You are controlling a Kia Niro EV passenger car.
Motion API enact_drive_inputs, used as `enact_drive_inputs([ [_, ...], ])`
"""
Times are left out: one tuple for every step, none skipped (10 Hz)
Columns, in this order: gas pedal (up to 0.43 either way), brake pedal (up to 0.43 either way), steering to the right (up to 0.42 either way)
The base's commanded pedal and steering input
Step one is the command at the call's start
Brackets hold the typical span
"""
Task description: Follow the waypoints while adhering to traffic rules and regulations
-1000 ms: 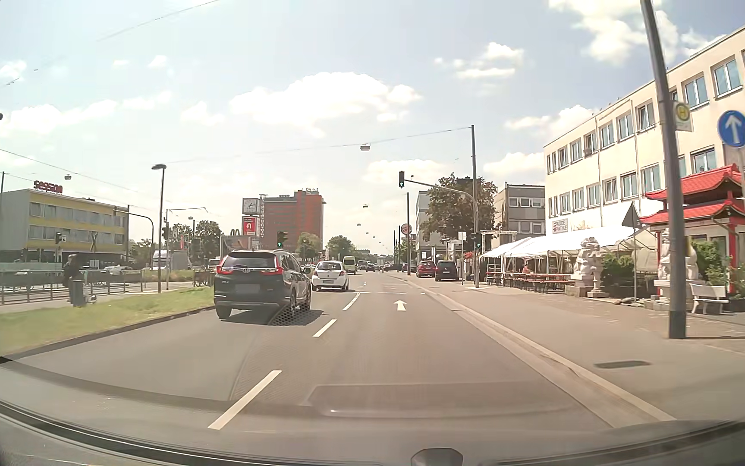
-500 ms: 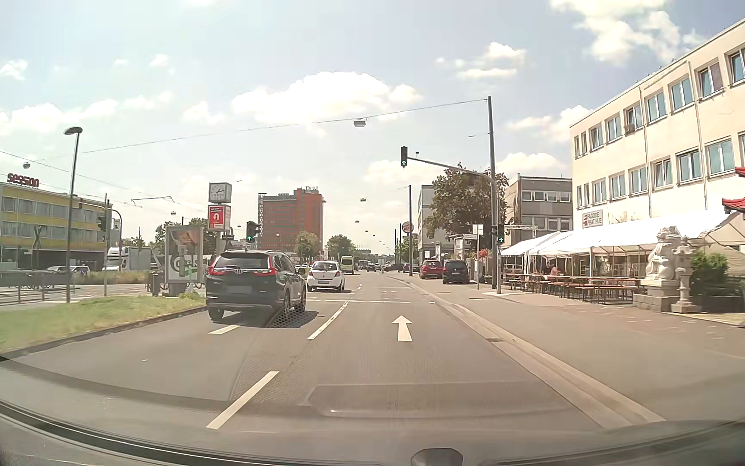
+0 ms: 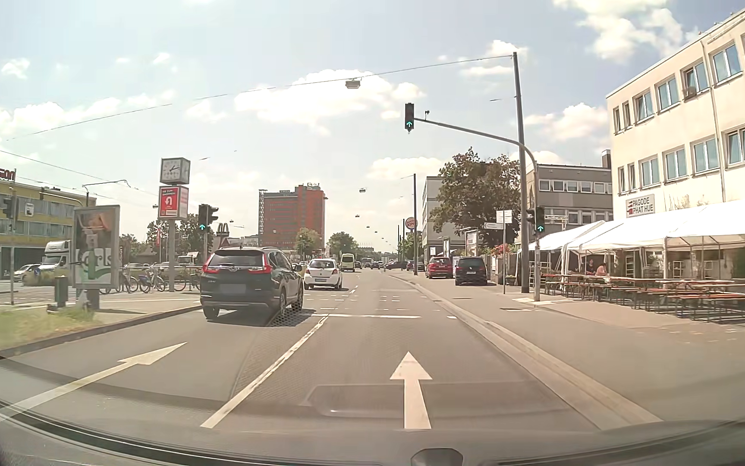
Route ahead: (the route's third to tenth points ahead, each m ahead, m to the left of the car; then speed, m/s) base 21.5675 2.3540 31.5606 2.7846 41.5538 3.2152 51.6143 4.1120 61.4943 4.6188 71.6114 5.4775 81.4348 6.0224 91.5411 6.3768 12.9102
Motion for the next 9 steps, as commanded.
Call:
enact_drive_inputs([
  [0.028, 0.030, -0.007],
  [0.028, 0.030, -0.008],
  [0.028, 0.030, -0.008],
  [0.028, 0.030, -0.007],
  [0.028, 0.030, -0.007],
  [0.028, 0.030, -0.007],
  [0.028, 0.030, -0.008],
  [0.039, 0.030, -0.007],
  [0.039, 0.030, -0.008],
])
